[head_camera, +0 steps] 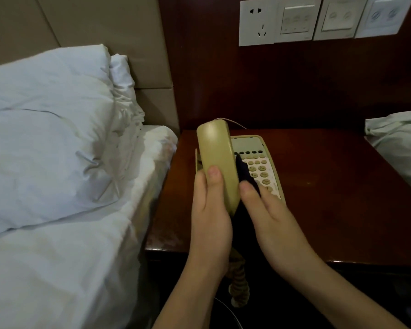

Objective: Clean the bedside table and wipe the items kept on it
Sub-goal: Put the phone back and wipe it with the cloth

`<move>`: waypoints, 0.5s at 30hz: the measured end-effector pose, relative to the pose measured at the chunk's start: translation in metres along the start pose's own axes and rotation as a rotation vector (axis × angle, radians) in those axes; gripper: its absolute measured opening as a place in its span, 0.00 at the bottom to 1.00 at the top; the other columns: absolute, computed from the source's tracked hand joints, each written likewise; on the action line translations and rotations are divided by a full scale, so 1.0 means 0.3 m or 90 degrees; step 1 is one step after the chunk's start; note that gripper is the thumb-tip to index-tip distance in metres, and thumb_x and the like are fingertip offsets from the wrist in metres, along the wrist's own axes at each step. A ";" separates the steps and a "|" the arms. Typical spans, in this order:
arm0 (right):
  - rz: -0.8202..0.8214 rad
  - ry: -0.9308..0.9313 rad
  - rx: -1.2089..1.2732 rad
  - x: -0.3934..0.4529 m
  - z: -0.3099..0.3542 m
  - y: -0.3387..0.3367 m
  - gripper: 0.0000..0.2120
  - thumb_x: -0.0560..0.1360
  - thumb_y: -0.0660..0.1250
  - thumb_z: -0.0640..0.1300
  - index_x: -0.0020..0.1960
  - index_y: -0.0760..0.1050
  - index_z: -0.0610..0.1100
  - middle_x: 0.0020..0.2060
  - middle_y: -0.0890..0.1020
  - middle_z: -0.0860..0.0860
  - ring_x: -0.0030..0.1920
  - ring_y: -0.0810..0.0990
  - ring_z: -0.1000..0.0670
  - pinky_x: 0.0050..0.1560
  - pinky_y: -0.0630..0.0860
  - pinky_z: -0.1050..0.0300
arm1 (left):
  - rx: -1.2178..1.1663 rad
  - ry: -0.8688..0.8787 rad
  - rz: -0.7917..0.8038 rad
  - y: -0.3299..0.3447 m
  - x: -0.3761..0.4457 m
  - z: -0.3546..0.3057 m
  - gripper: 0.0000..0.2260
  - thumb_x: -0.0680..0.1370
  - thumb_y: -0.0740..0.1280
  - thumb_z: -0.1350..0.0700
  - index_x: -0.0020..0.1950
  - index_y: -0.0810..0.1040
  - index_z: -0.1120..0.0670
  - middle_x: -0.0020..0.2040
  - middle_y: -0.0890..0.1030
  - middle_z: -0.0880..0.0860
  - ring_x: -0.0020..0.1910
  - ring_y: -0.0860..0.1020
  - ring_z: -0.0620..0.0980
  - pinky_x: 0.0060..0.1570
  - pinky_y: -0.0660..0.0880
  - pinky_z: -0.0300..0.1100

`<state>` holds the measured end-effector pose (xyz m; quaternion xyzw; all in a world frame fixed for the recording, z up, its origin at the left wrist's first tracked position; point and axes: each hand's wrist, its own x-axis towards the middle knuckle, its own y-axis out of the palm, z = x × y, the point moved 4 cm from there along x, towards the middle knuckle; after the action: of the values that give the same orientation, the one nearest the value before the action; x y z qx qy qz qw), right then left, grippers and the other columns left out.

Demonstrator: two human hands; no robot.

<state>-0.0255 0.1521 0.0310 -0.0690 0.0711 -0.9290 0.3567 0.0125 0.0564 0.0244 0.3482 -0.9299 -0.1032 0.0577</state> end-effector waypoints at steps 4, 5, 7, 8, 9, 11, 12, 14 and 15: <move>0.003 -0.019 -0.062 -0.009 -0.034 0.013 0.10 0.82 0.55 0.57 0.53 0.75 0.61 0.48 0.82 0.65 0.50 0.79 0.64 0.51 0.75 0.64 | -0.061 -0.078 -0.073 -0.030 0.025 0.013 0.14 0.85 0.58 0.45 0.58 0.81 0.47 0.50 0.87 0.50 0.50 0.86 0.48 0.50 0.82 0.44; 0.006 -0.018 -0.070 -0.013 -0.041 0.014 0.10 0.82 0.55 0.57 0.56 0.74 0.61 0.52 0.81 0.62 0.54 0.79 0.63 0.56 0.76 0.59 | -0.081 -0.098 -0.086 -0.037 0.032 0.018 0.14 0.85 0.59 0.44 0.58 0.82 0.47 0.51 0.87 0.51 0.51 0.86 0.49 0.52 0.82 0.47; 0.005 0.006 -0.056 -0.012 -0.041 0.012 0.11 0.82 0.56 0.57 0.57 0.76 0.59 0.53 0.82 0.58 0.55 0.80 0.59 0.60 0.76 0.51 | -0.133 -0.127 -0.090 -0.043 0.043 0.020 0.15 0.85 0.59 0.43 0.61 0.81 0.48 0.53 0.87 0.51 0.55 0.86 0.53 0.59 0.80 0.55; -0.005 0.027 -0.026 -0.008 -0.036 0.007 0.12 0.82 0.56 0.56 0.56 0.78 0.57 0.52 0.83 0.57 0.53 0.81 0.58 0.60 0.77 0.49 | -0.146 -0.135 -0.072 -0.039 0.047 0.018 0.16 0.85 0.58 0.43 0.64 0.80 0.49 0.55 0.87 0.51 0.57 0.85 0.53 0.62 0.79 0.57; -0.021 0.050 0.016 0.000 -0.034 -0.002 0.13 0.82 0.57 0.55 0.54 0.79 0.54 0.50 0.84 0.56 0.52 0.82 0.57 0.59 0.77 0.49 | -0.148 -0.145 -0.044 -0.031 0.046 0.014 0.18 0.86 0.57 0.44 0.66 0.80 0.51 0.57 0.87 0.51 0.59 0.85 0.52 0.64 0.78 0.56; -0.043 0.123 0.102 0.014 -0.029 -0.016 0.14 0.82 0.58 0.53 0.50 0.82 0.51 0.46 0.86 0.54 0.48 0.84 0.56 0.54 0.80 0.55 | -0.112 -0.134 0.041 -0.008 0.039 0.009 0.18 0.86 0.57 0.47 0.67 0.80 0.53 0.61 0.86 0.51 0.62 0.83 0.49 0.66 0.77 0.52; -0.042 0.162 0.145 0.016 -0.025 -0.018 0.14 0.82 0.59 0.53 0.49 0.83 0.51 0.45 0.87 0.53 0.46 0.85 0.55 0.50 0.81 0.58 | -0.082 -0.114 0.072 0.001 0.035 0.005 0.17 0.86 0.58 0.48 0.66 0.81 0.52 0.62 0.85 0.50 0.62 0.83 0.48 0.65 0.77 0.50; -0.033 0.197 0.214 0.006 -0.021 -0.010 0.13 0.81 0.60 0.53 0.50 0.82 0.53 0.46 0.87 0.54 0.47 0.85 0.55 0.49 0.81 0.58 | -0.044 -0.073 0.088 0.007 0.034 -0.004 0.15 0.85 0.59 0.50 0.65 0.82 0.51 0.61 0.85 0.49 0.61 0.83 0.45 0.61 0.80 0.45; -0.031 0.193 0.236 -0.006 -0.021 0.002 0.11 0.81 0.60 0.55 0.52 0.81 0.56 0.48 0.86 0.57 0.49 0.84 0.57 0.51 0.79 0.58 | -0.045 -0.065 0.075 0.003 0.036 -0.007 0.15 0.85 0.59 0.51 0.65 0.82 0.52 0.60 0.86 0.49 0.60 0.83 0.45 0.60 0.81 0.43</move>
<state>-0.0250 0.1535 0.0245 0.1365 -0.0491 -0.9341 0.3263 0.0044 0.0496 0.0270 0.2850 -0.9463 -0.1499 0.0279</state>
